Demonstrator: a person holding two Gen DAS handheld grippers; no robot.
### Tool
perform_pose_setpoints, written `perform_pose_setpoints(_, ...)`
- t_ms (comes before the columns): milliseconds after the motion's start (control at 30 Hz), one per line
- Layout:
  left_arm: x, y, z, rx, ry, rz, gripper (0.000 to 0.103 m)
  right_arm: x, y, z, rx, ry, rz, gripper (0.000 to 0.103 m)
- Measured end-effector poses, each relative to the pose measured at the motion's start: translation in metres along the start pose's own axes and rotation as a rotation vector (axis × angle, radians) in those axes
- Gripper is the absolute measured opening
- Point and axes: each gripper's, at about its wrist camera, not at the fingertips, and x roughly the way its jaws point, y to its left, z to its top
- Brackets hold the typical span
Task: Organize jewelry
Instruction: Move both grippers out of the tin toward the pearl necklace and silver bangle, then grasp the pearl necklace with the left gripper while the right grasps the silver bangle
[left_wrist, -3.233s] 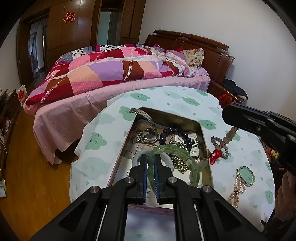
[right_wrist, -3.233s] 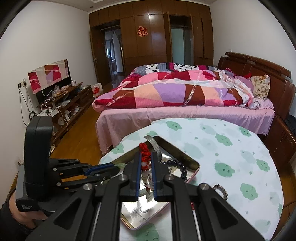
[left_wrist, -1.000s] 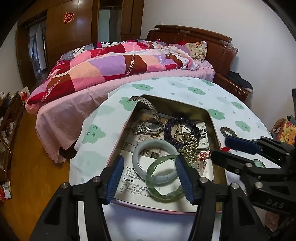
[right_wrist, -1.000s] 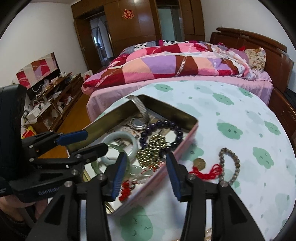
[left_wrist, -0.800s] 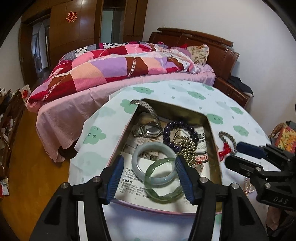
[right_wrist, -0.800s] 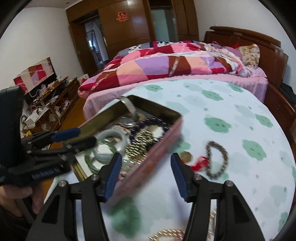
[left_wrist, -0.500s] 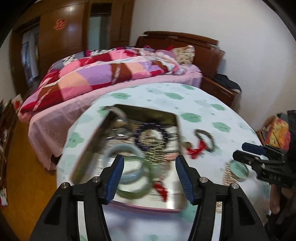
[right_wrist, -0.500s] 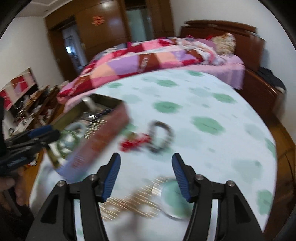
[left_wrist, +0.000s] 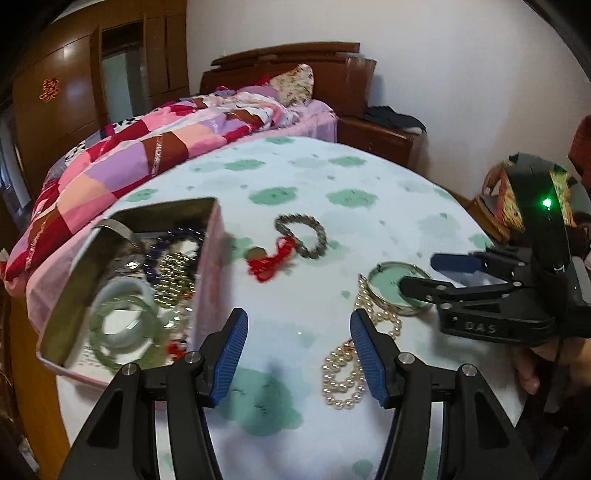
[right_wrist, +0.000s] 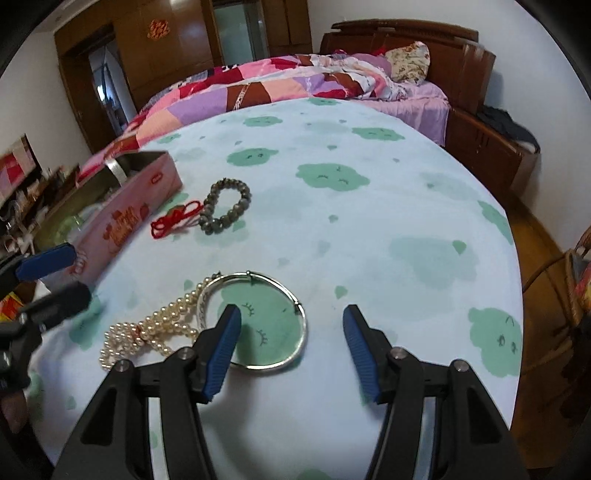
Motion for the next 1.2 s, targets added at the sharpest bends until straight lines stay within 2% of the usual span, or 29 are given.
perform_pose_setpoints(67,0.004,-0.002,-0.001,-0.003,0.012,-0.01,0.058,0.0,0.003,-0.002,-0.023,-0.004,-0.026,0.053)
perform_pose_setpoints(100,0.007,-0.001,-0.001,-0.006,0.019,-0.012,0.058,-0.001,0.004,-0.004,-0.037,-0.006,-0.048,0.045)
perform_pose_setpoints(200,0.007,-0.004,-0.003,-0.004,0.025,-0.028,0.058,-0.005,0.001,-0.007,-0.046,-0.003,-0.041,0.028)
perform_pose_setpoints(267,0.006,-0.005,-0.003,0.0,0.022,-0.037,0.058,-0.008,-0.002,-0.009,-0.041,0.001,-0.027,0.027)
perform_pose_setpoints(333,0.008,-0.007,-0.004,0.004,0.029,-0.057,0.058,-0.009,-0.005,-0.009,-0.012,-0.001,0.003,0.03)
perform_pose_setpoints(367,0.009,-0.008,-0.005,0.008,0.033,-0.066,0.058,-0.011,-0.009,-0.01,0.012,-0.004,0.041,0.042)
perform_pose_setpoints(400,0.01,-0.011,-0.006,0.019,0.04,-0.081,0.058,-0.012,-0.01,-0.01,0.024,-0.011,0.066,0.059)
perform_pose_setpoints(467,0.016,-0.017,-0.008,0.042,0.063,-0.105,0.058,-0.018,-0.012,-0.011,0.029,-0.043,0.053,0.067)
perform_pose_setpoints(567,0.025,-0.023,-0.01,0.063,0.104,-0.114,0.058,-0.022,-0.016,-0.011,0.032,-0.054,0.031,0.067)
perform_pose_setpoints(667,0.034,-0.025,-0.012,0.071,0.127,-0.126,0.048,-0.022,-0.017,-0.01,0.042,-0.059,0.034,0.067)
perform_pose_setpoints(700,0.034,-0.026,-0.011,0.08,0.126,-0.128,0.034,-0.022,-0.018,-0.01,0.04,-0.058,0.035,0.067)
perform_pose_setpoints(767,0.035,-0.025,-0.011,0.074,0.122,-0.122,0.014,-0.022,-0.016,-0.01,0.035,-0.055,0.047,0.067)
perform_pose_setpoints(833,0.034,-0.02,-0.011,0.049,0.116,-0.124,0.013,-0.021,-0.012,-0.009,0.018,-0.053,0.066,0.069)
perform_pose_setpoints(967,0.029,-0.009,-0.009,0.0,0.079,-0.087,0.012,-0.018,0.003,-0.008,-0.044,-0.044,0.075,0.082)
perform_pose_setpoints(1167,0.026,-0.006,-0.006,-0.012,0.049,-0.08,0.012,0.0,0.016,-0.005,-0.089,0.017,0.047,0.082)
perform_pose_setpoints(1200,0.025,-0.006,-0.006,-0.01,0.046,-0.08,0.012,0.002,0.018,-0.004,-0.101,0.023,0.039,0.076)
